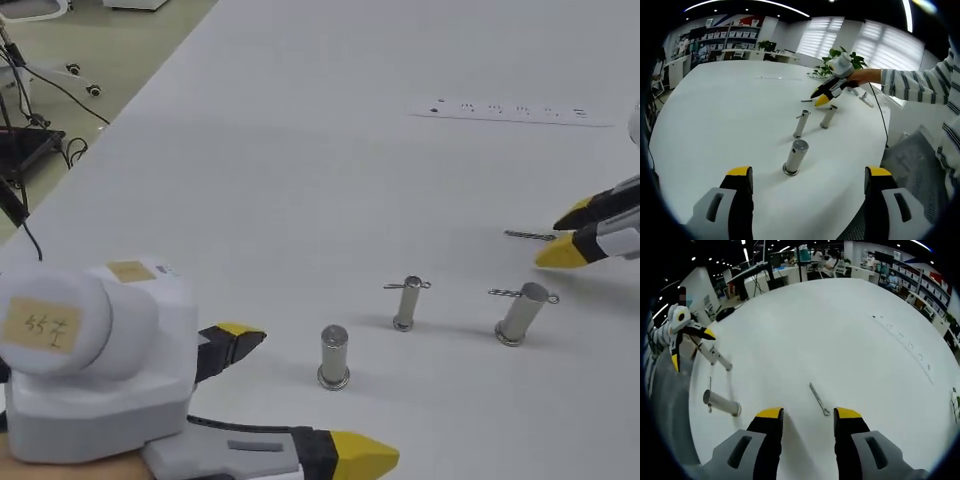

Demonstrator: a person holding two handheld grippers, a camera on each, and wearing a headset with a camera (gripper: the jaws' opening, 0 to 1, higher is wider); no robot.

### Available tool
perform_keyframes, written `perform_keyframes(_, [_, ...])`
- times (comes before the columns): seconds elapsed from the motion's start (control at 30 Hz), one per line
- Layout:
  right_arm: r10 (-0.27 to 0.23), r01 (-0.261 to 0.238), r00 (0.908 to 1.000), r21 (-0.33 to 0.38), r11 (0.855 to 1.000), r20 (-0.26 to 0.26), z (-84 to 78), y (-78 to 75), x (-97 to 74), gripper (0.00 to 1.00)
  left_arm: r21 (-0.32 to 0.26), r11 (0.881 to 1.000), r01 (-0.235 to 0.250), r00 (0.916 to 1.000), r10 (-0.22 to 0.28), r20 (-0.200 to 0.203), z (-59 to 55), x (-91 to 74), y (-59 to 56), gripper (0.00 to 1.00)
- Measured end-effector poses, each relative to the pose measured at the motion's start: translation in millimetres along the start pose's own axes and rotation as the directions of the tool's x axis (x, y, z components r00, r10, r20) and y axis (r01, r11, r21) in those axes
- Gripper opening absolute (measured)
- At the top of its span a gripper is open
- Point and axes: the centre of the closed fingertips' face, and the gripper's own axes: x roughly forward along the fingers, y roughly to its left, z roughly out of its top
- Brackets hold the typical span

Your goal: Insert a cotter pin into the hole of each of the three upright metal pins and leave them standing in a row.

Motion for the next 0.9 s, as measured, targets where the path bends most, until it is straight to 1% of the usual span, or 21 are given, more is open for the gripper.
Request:
perform_keyframes(0.1, [-0.005,0.005,0.9999,-0.003,1.0,-0.013,0.9,-2.9,2.4,0.39,-0.005,1.0,-0.009,1.0,0.009,0.002,0.5,0.7,2.4,0.93])
perform_keyframes(0.2, [-0.009,0.009,0.9998,-0.011,1.0,-0.015,2.4,-4.9,3.2,0.28,-0.006,1.0,-0.006,1.0,0.006,-0.005,-0.3,0.9,2.7,0.92])
perform_keyframes(0.27, [-0.01,0.01,0.9998,-0.007,1.0,-0.017,3.6,-6.4,4.8,0.27,-0.005,1.0,-0.005,1.0,0.005,-0.006,-0.3,0.8,2.2,0.91])
perform_keyframes(0.37, [-0.011,0.011,0.9992,-0.023,1.0,-0.037,3.1,-7.0,6.8,0.27,-0.003,1.0,-0.012,0.9999,0.012,-0.005,0.2,0.5,3.3,0.92])
perform_keyframes(0.43, [-0.014,0.012,0.9987,-0.042,0.999,-0.049,2.5,-7.6,7.2,0.25,-0.002,1.0,-0.013,0.9999,0.013,-0.005,0.5,-0.1,4.0,0.91])
perform_keyframes(0.5, [-0.012,0.009,0.9984,-0.043,0.999,-0.056,2.4,-7.2,7.0,0.22,-0.004,1.0,-0.013,0.9999,0.013,-0.007,0.3,-0.4,4.4,0.91])
perform_keyframes(0.63, [-0.02,0.015,0.9968,-0.061,0.998,-0.078,2.5,-7.9,7.4,0.2,0.008,1.0,-0.02,0.9997,0.02,-0.011,-0.3,-0.8,6.6,0.9])
perform_keyframes(0.7, [-0.038,0.023,0.994,-0.137,0.99,-0.103,1.3,-9.3,7.1,0.19,0.005,1.0,-0.021,0.9997,0.021,-0.012,-0.8,-0.9,6.8,0.9])
perform_keyframes(0.73, [-0.035,0.015,0.9926,-0.168,0.986,-0.116,1.0,-6.5,7.6,0.19,-0.001,1.0,-0.02,0.9998,0.019,-0.009,-0.7,-1.0,6.6,0.89])
perform_keyframes(0.77, [-0.015,-0.007,0.9924,-0.18,0.984,-0.122,0.9,-1.5,8.6,0.16,-0.011,1.0,-0.019,0.9998,0.018,-0.003,0.0,-1.1,6.4,0.89])
perform_keyframes(0.8, [-0.014,-0.012,0.9926,-0.217,0.976,-0.121,3.1,-1.0,9.7,0.13,-0.013,1.0,-0.021,0.9998,0.021,0.0,0.2,-1.2,6.7,0.89])
perform_keyframes(0.83, [-0.027,-0.005,0.9902,-0.227,0.974,-0.137,1.5,-1.2,8.8,0.12,-0.01,1.0,-0.023,0.9997,0.023,0.003,0.7,-1.3,7.0,0.89])
perform_keyframes(0.87, [-0.028,-0.007,0.9891,-0.235,0.972,-0.145,2.0,0.0,9.5,0.1,-0.007,1.0,-0.023,0.9997,0.023,0.006,1.0,-1.5,6.8,0.89])
perform_keyframes(0.9, [-0.031,-0.012,0.9869,-0.26,0.966,-0.158,2.0,0.2,10.1,0.09,-0.007,1.0,-0.022,0.9997,0.022,0.006,1.2,-1.5,6.7,0.88])
